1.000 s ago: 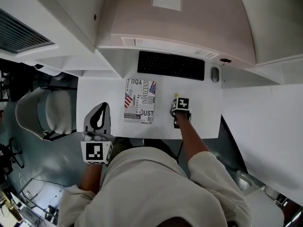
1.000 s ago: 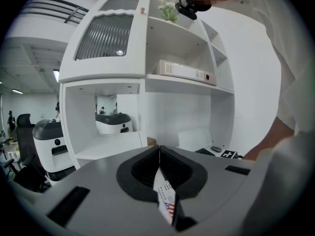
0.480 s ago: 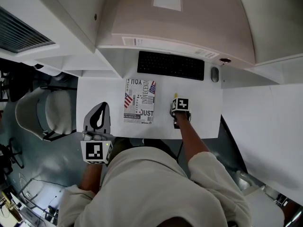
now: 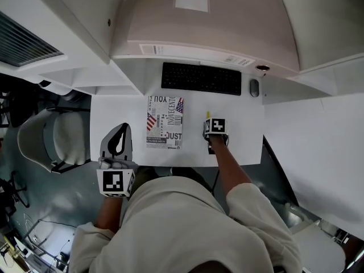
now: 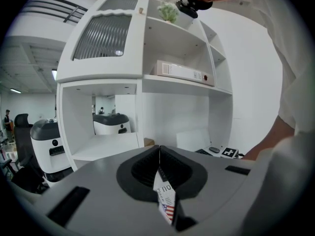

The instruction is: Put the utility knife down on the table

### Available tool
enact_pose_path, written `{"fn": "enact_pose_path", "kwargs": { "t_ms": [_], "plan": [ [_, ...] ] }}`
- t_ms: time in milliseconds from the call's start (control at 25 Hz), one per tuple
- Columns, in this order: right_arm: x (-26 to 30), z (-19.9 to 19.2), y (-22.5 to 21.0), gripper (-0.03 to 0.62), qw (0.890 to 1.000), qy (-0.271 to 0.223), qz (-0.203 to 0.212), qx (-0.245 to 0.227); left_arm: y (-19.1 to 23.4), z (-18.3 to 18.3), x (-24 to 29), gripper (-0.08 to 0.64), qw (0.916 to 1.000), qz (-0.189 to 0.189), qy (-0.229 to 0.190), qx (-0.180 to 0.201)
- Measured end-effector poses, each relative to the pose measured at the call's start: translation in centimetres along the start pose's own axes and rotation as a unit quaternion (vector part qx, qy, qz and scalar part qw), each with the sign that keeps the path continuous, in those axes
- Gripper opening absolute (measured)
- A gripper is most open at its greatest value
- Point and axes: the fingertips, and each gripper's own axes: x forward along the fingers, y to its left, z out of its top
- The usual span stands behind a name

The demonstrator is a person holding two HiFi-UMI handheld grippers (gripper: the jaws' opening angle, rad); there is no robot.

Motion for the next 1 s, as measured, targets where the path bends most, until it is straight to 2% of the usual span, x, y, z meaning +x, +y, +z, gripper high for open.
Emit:
{"fn": "enact_pose_path", "kwargs": {
  "t_ms": [360,680,1000],
  "plan": [
    [-4.8,2.1,0.1,0.150,0.997,-0.072,0.011,0.002,-1.4,1.0,0.6,0.002,0.9994,-0.030,-0.017,0.006],
    [-8.0,2.6,0.3,0.149,0.993,-0.113,0.015,0.004,-2.7,1.9,1.1,0.002,0.9982,-0.053,-0.027,0.012],
    [-12.3,3.1,0.8,0.144,0.983,-0.181,0.015,0.000,-3.8,2.5,1.7,0.002,0.9962,-0.076,-0.038,0.017]
  ]
}}
